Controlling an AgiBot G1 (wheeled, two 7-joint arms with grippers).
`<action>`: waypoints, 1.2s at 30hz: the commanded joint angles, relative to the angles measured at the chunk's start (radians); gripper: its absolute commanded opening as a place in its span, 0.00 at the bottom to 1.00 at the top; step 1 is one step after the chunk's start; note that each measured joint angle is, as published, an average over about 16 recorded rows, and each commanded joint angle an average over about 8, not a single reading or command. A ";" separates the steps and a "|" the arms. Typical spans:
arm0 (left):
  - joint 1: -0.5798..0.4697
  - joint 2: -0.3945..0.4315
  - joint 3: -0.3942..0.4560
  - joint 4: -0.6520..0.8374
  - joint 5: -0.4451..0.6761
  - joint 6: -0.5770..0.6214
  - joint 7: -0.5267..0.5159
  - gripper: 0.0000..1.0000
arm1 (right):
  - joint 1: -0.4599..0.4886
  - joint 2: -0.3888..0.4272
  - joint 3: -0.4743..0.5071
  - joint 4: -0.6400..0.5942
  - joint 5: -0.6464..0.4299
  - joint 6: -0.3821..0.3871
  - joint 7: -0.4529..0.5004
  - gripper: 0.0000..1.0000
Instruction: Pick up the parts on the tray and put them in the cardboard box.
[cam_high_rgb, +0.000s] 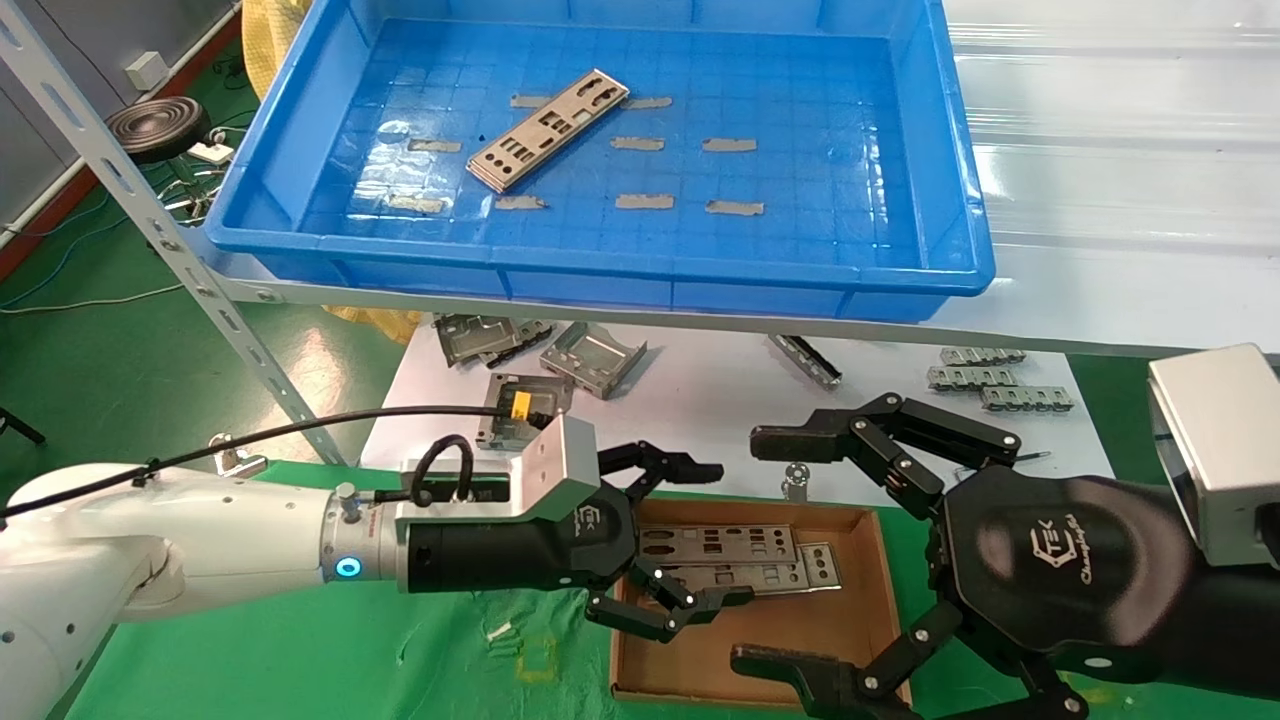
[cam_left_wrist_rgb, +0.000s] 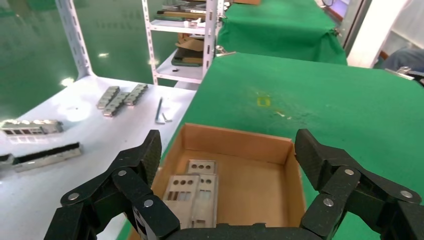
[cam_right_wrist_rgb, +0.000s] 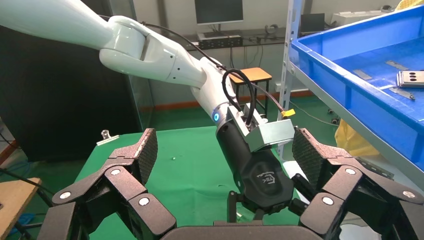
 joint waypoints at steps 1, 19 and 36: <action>0.003 -0.003 -0.004 0.012 -0.012 0.021 -0.012 1.00 | 0.000 0.000 0.000 0.000 0.000 0.000 0.000 1.00; 0.077 -0.127 -0.139 -0.197 0.004 0.012 -0.132 1.00 | 0.000 0.000 0.000 -0.001 0.000 0.000 0.000 1.00; 0.186 -0.311 -0.341 -0.492 0.014 0.025 -0.323 1.00 | 0.000 0.000 -0.001 -0.001 0.001 0.000 -0.001 1.00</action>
